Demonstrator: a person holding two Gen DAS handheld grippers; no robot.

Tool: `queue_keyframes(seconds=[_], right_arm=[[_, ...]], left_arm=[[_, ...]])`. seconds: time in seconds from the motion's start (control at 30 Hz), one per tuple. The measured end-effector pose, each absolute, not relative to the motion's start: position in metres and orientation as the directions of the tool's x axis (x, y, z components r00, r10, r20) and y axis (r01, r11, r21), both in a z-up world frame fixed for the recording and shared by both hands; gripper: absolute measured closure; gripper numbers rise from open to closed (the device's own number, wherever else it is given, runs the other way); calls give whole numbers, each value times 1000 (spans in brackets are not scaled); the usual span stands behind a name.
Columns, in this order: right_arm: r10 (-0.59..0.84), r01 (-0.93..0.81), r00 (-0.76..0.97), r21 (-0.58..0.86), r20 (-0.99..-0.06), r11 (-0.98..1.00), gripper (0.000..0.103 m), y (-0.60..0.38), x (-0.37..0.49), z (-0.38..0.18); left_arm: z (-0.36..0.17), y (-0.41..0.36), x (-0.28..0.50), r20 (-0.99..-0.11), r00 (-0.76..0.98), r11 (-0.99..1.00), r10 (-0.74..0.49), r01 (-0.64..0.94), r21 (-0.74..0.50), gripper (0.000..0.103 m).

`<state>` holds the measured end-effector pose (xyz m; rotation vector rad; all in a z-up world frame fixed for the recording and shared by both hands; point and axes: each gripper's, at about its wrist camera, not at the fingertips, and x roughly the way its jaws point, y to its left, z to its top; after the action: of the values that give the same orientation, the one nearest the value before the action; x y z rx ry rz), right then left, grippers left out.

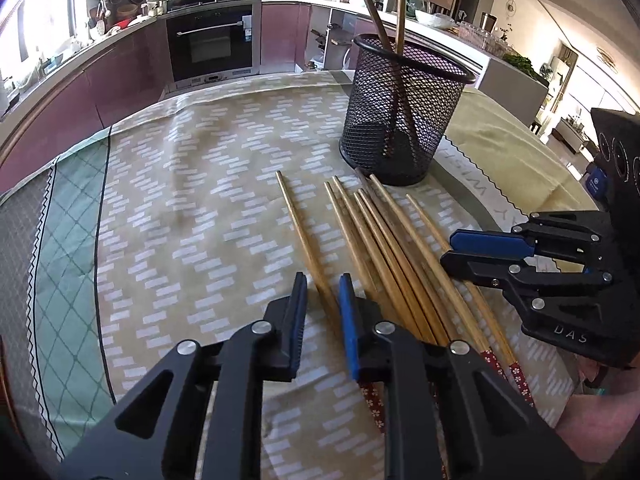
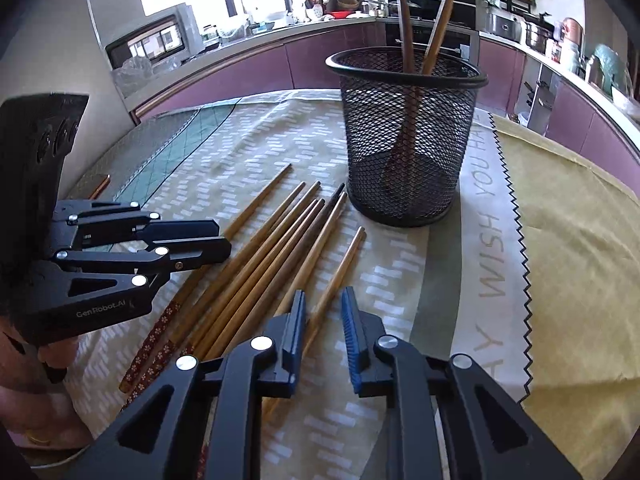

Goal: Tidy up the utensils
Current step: 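Close the left gripper on a chopstick while the right gripper grasps another, then lift both chopsticks upright and carry them over the mesh cup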

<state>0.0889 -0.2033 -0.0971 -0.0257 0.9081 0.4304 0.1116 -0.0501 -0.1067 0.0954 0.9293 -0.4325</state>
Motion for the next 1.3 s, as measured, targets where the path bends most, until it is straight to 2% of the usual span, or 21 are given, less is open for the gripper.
queue_keyframes(seconds=[0.17, 0.3, 0.53, 1.0, 1.3], right_arm=[[397, -347, 524, 237, -753, 907, 95, -214, 92, -98], [415, -338, 530, 264, -740, 903, 98, -220, 91, -96], [474, -390, 537, 294, -698, 873, 98, -222, 85, -82], [426, -414, 477, 231, -769, 881, 96, -206, 95, -98], [435, -425, 495, 227, -752, 876, 98, -206, 95, -93]], left_arm=[[-107, -43, 111, -785, 528, 925, -323, 351, -145, 95], [-102, -35, 106, -771, 543, 929, -334, 329, -171, 95], [-95, -37, 91, -755, 525, 900, -393, 390, -196, 95], [-109, -48, 92, -791, 484, 884, -375, 444, -147, 94], [-105, -52, 100, -787, 500, 893, -363, 427, -141, 96]])
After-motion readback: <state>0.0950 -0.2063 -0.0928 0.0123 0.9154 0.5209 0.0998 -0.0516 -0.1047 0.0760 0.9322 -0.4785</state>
